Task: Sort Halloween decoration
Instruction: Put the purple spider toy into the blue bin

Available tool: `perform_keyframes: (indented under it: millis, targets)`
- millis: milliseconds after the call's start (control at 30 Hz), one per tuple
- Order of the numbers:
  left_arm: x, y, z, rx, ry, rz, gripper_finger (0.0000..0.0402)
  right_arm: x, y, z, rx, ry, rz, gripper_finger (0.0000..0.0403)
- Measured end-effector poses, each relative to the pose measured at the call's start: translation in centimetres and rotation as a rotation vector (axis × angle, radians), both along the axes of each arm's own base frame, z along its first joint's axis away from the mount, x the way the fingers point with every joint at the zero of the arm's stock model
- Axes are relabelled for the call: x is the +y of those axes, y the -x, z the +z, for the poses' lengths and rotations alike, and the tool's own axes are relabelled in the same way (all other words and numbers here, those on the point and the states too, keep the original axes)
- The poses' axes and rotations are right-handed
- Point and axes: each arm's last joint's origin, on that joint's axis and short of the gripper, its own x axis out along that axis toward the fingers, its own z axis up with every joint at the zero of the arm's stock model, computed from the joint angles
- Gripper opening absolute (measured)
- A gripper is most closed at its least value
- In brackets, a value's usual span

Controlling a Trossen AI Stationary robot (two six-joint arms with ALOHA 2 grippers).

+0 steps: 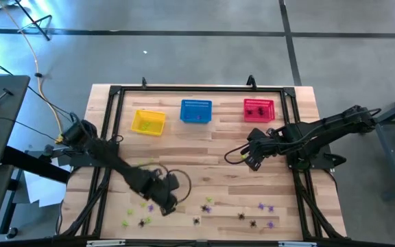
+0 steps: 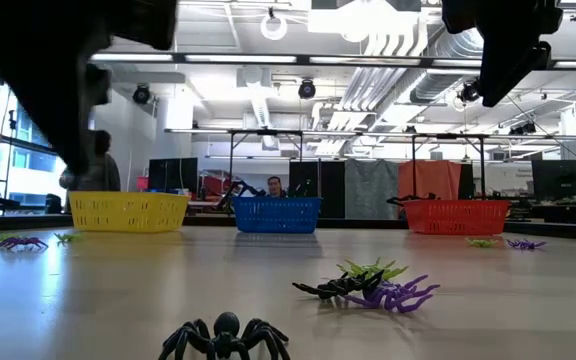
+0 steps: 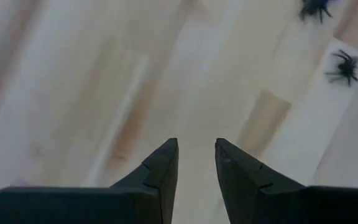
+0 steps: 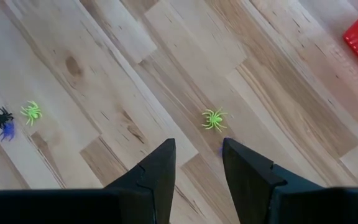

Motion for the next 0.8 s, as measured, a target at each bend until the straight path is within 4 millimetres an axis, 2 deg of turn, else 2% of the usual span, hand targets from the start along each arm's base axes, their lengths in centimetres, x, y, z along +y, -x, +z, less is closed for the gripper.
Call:
perform_keyframes:
  millis: [133, 267, 500, 667, 800]
  targets:
    - [-2.1, 1.2, -1.3, 0.057, 0.032, 0.034, 0.0120, 0.0, 0.0, 0.0, -0.002, -0.001, 0.000, 0.0130]
    - [-3.4, 2.5, -1.7, 0.089, 0.031, 0.069, 0.0147, 0.0, 0.0, 0.0, -0.004, -0.001, 0.000, 0.0130]
    - [-4.1, 4.0, -1.8, 0.149, 0.023, 0.128, 0.0187, 0.0, 0.0, 0.0, -0.005, -0.002, 0.000, 0.0130]
    - [-4.5, 4.5, -2.3, 0.213, 0.031, 0.153, 0.0195, 0.0, 0.0, 0.0, -0.005, -0.002, 0.000, 0.0130]
    - [-4.7, 4.5, -3.6, 0.256, 0.009, 0.143, 0.0195, 0.0, -0.1, 0.0, -0.006, -0.002, 0.000, 0.0130]
